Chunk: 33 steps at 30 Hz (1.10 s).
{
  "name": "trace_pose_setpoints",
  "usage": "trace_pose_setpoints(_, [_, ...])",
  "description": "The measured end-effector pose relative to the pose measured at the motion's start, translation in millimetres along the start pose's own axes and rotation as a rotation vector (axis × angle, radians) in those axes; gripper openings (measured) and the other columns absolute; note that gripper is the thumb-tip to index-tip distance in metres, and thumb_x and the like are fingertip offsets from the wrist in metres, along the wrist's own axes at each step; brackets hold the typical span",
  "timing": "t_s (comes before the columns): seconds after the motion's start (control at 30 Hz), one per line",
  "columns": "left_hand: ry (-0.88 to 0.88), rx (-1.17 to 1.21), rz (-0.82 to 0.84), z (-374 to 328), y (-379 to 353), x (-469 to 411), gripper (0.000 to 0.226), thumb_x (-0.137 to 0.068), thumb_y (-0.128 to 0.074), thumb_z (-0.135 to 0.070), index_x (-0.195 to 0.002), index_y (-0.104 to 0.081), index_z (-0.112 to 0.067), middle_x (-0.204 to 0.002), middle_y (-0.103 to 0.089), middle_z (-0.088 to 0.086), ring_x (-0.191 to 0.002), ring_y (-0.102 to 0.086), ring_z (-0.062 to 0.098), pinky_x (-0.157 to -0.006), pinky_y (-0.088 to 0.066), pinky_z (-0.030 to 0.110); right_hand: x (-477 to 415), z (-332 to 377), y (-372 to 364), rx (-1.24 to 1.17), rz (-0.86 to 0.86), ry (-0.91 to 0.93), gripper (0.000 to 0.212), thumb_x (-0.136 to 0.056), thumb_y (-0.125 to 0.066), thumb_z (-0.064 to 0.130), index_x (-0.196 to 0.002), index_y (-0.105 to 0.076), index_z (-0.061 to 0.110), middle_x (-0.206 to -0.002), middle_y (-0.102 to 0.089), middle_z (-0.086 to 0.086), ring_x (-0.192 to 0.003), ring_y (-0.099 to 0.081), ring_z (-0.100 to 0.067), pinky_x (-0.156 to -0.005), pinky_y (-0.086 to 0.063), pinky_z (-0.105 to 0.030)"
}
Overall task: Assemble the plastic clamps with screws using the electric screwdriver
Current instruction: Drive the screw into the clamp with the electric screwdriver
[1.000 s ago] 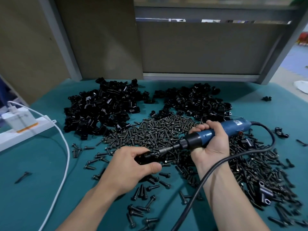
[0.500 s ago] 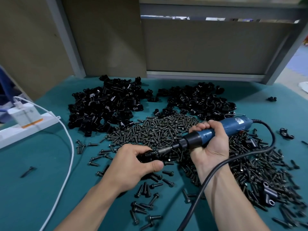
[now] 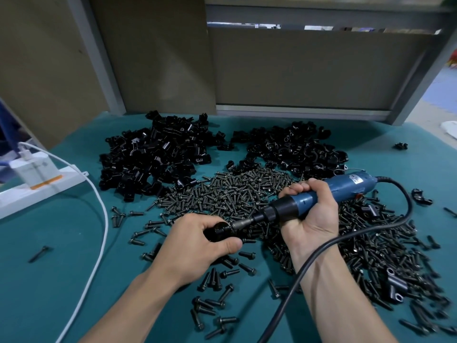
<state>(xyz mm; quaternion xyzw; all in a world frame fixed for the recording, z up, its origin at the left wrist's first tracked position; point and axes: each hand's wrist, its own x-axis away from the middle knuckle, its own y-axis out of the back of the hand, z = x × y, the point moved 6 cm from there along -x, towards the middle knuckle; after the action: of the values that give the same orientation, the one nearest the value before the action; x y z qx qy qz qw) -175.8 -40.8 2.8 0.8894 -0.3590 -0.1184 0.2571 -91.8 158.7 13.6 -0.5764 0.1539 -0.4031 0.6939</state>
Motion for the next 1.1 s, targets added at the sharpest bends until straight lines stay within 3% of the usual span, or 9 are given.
trace_pose_setpoints(0.77, [-0.039,-0.037,-0.009,2.2,-3.0,-1.3,0.028,-0.078,-0.086,-0.056,-0.077,-0.074,-0.029,-0.065,-0.064,0.005,-0.047,-0.044,0.006,-0.048,-0.034,0.024,1.1,-1.8,0.0,0.017,0.037,0.002,0.015,-0.094,-0.06,0.001,-0.092,-0.05,0.012,-0.066,-0.053,0.001,-0.055,-0.053,-0.011,-0.062,-0.049,-0.024])
trace_pose_setpoints(0.9, [-0.033,-0.048,-0.012,3.7,-3.6,-1.8,0.028,-0.078,-0.086,-0.055,-0.077,-0.074,-0.029,-0.058,-0.06,-0.003,-0.046,-0.043,0.003,-0.046,-0.034,0.02,2.5,-1.1,-1.1,0.019,0.043,0.006,0.014,-0.093,-0.059,0.001,-0.091,-0.051,0.012,-0.066,-0.053,0.001,-0.055,-0.053,-0.011,-0.061,-0.049,-0.024])
trace_pose_setpoints(1.1, [-0.031,-0.014,-0.01,3.5,-4.6,-2.5,0.037,-0.078,-0.086,-0.056,-0.074,-0.072,-0.022,-0.059,-0.06,0.003,-0.049,-0.045,0.009,-0.049,-0.036,0.028,4.1,-0.4,-6.1,0.007,0.088,0.0,0.014,-0.093,-0.06,0.002,-0.088,-0.053,0.012,-0.068,-0.053,0.001,-0.057,-0.054,-0.011,-0.064,-0.05,-0.024])
